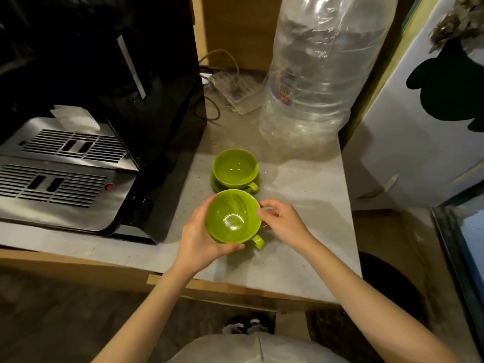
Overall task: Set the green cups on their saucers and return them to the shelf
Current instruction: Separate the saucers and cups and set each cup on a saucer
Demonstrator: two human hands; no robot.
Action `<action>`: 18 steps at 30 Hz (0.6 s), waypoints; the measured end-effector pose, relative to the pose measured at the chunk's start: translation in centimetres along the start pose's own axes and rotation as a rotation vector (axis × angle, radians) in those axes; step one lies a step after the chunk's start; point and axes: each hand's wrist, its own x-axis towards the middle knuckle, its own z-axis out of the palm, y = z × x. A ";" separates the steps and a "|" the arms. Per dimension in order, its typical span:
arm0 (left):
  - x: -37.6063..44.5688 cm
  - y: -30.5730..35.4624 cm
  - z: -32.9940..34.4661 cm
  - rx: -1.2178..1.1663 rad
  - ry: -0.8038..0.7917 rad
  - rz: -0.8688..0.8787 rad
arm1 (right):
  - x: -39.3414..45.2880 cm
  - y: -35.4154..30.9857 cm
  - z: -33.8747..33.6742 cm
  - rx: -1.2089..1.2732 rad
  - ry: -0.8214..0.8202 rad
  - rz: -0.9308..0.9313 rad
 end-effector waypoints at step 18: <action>0.3 -1.2 0.7 0.042 -0.021 -0.015 | 0.9 0.9 0.9 -0.053 0.012 0.032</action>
